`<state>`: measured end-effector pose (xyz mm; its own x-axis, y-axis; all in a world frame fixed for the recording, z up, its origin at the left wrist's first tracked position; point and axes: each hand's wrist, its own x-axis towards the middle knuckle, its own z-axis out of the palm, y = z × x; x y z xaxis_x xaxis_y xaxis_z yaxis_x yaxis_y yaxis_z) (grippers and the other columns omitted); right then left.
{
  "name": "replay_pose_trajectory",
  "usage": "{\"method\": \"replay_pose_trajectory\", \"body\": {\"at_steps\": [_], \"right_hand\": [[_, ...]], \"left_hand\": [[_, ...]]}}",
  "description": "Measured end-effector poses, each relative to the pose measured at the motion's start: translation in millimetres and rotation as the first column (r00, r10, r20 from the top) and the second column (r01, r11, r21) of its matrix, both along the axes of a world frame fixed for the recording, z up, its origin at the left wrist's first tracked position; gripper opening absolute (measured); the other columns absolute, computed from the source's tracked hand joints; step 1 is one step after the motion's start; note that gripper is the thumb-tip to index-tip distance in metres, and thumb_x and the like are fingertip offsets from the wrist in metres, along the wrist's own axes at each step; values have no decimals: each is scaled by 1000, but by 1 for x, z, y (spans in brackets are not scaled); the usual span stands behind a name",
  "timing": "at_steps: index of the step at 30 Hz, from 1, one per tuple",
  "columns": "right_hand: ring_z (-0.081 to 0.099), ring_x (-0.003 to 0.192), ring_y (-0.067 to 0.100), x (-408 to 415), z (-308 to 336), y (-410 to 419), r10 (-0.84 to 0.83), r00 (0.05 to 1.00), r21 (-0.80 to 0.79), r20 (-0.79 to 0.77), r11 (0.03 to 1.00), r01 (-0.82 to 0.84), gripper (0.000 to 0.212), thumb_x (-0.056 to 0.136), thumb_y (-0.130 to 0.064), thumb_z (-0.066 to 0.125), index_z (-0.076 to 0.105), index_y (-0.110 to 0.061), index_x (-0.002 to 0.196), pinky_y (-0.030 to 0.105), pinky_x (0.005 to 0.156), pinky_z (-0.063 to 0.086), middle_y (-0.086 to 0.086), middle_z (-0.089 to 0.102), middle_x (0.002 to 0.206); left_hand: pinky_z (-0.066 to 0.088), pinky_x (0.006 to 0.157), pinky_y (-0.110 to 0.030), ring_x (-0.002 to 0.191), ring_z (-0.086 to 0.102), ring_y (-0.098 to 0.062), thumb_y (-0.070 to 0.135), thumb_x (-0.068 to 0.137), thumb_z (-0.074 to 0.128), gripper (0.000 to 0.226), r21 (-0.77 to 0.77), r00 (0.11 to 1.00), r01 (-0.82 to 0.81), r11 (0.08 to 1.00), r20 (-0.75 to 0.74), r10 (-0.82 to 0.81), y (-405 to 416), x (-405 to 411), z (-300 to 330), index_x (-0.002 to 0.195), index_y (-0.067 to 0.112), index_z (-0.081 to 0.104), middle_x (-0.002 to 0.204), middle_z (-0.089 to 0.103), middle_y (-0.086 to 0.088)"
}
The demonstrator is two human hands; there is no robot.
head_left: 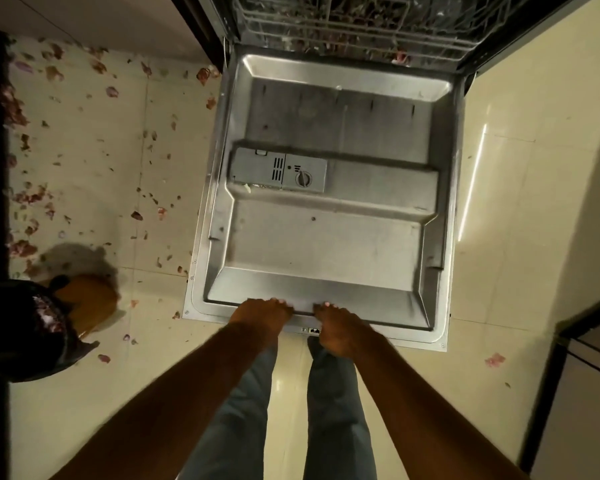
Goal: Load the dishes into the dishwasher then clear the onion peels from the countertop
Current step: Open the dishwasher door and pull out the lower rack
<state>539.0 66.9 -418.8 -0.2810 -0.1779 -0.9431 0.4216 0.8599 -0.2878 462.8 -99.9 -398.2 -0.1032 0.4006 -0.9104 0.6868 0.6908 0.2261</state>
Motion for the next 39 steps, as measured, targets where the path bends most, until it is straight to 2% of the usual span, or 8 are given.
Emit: {"method": "replay_pose_trajectory", "body": {"at_steps": [4, 11, 15, 19, 24, 31, 35, 39], "right_hand": [[10, 160, 31, 15, -30, -6, 4, 999, -24, 43, 1000, -3, 83, 102, -5, 57, 6, -16, 166, 50, 128, 23, 10, 3, 174], [-3, 160, 23, 27, -55, 1, -84, 994, -80, 75, 993, 89, 84, 104, -4, 51, -3, -21, 166, 47, 131, 10, 4, -8, 174], [9, 160, 22, 24, -42, 11, -157, 986, -131, 51, 978, 162, 74, 107, -14, 52, 7, -19, 166, 42, 131, 13, 3, 3, 174], [30, 154, 20, 2, -15, 32, -198, 980, -52, -16, 979, 197, 71, 107, -32, 54, 16, -22, 166, 37, 127, 25, -1, 21, 172], [25, 157, 27, -99, 12, 90, -177, 937, 93, -300, 972, 213, 74, 107, -36, 49, 8, -20, 166, 38, 125, 24, 4, 10, 174], [25, 155, 36, -296, 61, 151, -59, 677, 211, -733, 927, 309, 81, 101, -23, 60, 13, -10, 166, 45, 122, 31, 13, 15, 172], [12, 159, 35, -368, 72, 162, 47, 646, 269, -762, 930, 250, 92, 97, -19, 64, 4, -11, 166, 48, 128, 23, 15, 5, 173], [-3, 160, 31, -409, 62, 168, 159, 765, 384, -624, 915, 123, 101, 95, -20, 66, -6, -12, 166, 49, 130, 11, 11, -10, 173]], "left_hand": [[29, 124, -48, 159, 15, -27, 18, 103, 62, 85, -20, 998, 58, 998, 26, -58, -11, 15, -25, 166, 19, 5, 174, 8, -9], [19, 128, -50, 160, 6, -32, 15, 105, 56, 83, -33, 1000, -24, 999, 15, 25, -25, 38, -37, 166, 16, -1, 174, -1, -9], [27, 125, -50, 157, 21, -32, 14, 105, 54, 69, -49, 992, -64, 997, 102, 69, -24, 26, -20, 164, 13, 17, 172, 11, -14], [36, 120, -49, 153, 30, -33, 11, 106, 50, 66, -45, 977, -127, 991, 167, 133, -15, -6, 0, 164, 11, 19, 173, 2, -13], [34, 123, -44, 154, 30, -28, 13, 106, 51, 66, 76, 957, -290, 954, 34, 288, 9, -72, 12, 164, 18, 21, 174, 5, -8], [40, 118, -43, 149, 39, -24, 32, 110, 42, 51, 231, 906, -402, 886, -41, 422, 30, -126, 17, 159, 21, 34, 172, 20, -2], [36, 121, -41, 152, 35, -22, 33, 110, 42, 51, 199, 904, -421, 885, 20, 426, 17, -114, 14, 160, 22, 33, 172, 17, 0], [37, 121, -39, 152, 36, -21, 32, 110, 41, 50, 159, 909, -416, 895, 72, 410, -2, -102, 11, 159, 22, 35, 173, 15, 0]]}}
